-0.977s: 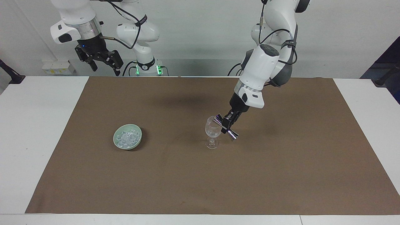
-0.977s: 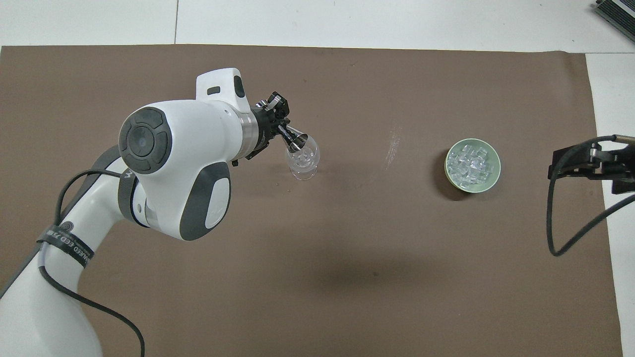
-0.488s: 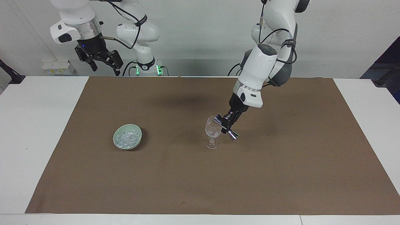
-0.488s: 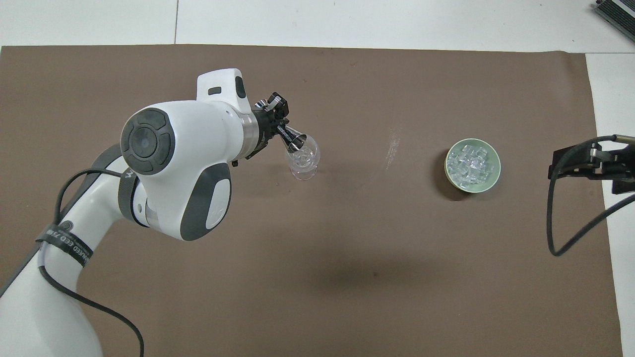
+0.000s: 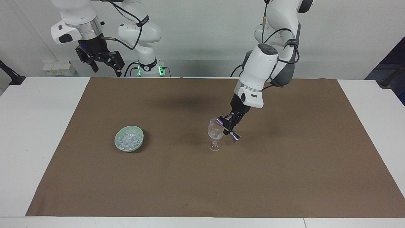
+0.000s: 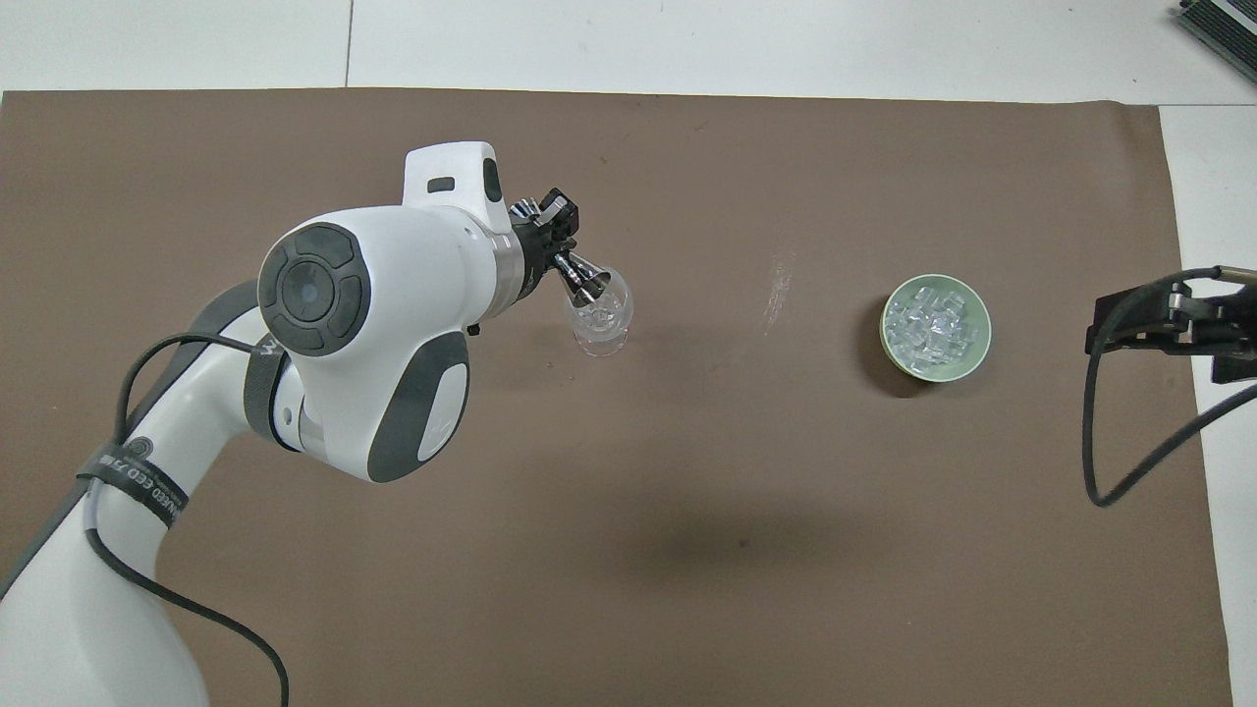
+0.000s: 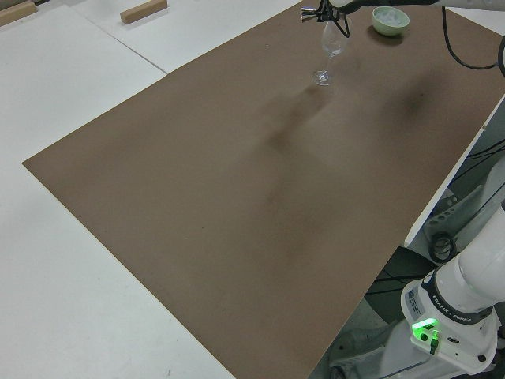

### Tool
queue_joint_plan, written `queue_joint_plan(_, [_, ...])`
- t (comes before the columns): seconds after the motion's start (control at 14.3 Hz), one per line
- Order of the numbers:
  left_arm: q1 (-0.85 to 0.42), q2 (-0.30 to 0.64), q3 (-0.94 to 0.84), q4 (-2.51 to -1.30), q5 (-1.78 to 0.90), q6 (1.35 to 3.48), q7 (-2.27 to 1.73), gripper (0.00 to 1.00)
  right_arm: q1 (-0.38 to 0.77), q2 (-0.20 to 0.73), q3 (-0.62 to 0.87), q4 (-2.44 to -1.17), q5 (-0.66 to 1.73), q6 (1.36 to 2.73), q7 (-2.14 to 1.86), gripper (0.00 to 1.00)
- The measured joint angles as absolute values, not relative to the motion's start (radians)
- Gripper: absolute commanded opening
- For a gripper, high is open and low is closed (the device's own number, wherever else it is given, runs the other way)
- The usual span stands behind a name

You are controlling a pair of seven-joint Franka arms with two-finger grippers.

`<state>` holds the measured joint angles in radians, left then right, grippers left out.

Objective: Pour wine and add ice with both arms
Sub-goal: 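Tip the metal cup further over the clear cup with the left gripper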

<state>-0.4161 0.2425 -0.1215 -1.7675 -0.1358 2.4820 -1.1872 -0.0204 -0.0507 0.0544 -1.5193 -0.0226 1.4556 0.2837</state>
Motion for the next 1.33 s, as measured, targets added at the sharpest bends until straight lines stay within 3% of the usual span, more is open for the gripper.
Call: queue_joint_plan(1.33, [-0.430,0.233,-0.121,-1.767,-0.047,2.481,-1.188,0.00,-0.020,-0.051,0.054,-1.519,-0.023,1.470,0.284,1.00])
